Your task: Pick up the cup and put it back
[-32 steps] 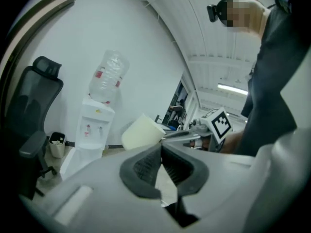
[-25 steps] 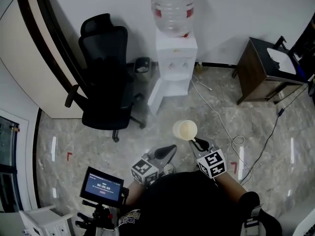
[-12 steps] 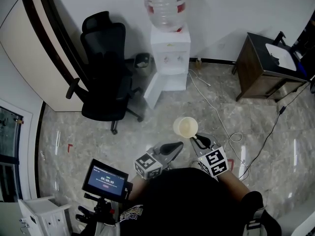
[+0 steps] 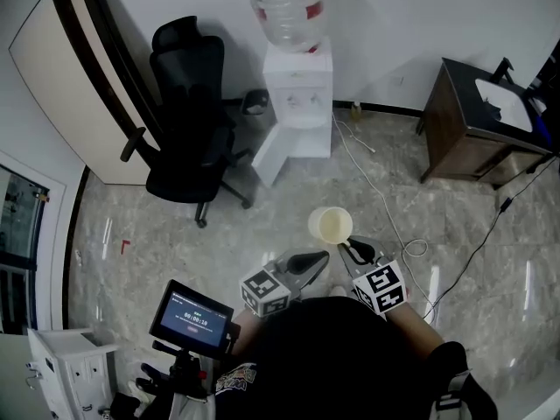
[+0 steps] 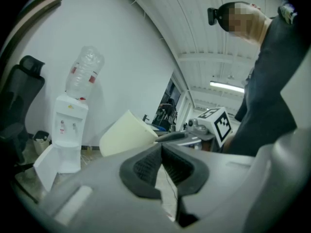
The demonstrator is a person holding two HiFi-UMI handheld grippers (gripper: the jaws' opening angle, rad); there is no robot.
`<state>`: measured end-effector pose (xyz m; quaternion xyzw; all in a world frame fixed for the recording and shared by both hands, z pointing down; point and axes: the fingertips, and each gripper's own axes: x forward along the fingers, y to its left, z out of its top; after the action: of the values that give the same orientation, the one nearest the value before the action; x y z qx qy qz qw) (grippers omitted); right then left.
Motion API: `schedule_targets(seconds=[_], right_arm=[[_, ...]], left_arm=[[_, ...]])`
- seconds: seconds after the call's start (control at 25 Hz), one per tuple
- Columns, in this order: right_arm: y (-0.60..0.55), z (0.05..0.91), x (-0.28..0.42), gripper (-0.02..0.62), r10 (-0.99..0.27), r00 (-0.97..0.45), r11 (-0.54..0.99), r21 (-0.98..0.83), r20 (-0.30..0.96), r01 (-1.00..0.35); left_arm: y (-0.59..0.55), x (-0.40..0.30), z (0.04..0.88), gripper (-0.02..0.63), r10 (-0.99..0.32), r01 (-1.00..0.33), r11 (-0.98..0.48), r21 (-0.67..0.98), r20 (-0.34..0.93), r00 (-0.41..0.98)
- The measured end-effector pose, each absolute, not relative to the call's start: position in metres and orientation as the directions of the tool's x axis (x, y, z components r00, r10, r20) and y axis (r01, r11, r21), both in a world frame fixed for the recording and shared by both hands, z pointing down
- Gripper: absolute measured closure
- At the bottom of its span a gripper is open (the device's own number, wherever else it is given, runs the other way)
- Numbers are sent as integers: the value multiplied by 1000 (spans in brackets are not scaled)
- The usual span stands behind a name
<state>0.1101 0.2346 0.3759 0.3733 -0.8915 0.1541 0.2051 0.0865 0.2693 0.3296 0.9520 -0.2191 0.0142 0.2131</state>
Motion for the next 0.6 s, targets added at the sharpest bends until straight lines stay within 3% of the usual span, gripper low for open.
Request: schedule_targets(seconds=[0.6], right_arm=[[243, 377, 126, 540, -588, -660, 698, -119, 467, -706]], left_arm=[[277, 110, 325, 603, -424, -430, -818, 382, 105, 900]])
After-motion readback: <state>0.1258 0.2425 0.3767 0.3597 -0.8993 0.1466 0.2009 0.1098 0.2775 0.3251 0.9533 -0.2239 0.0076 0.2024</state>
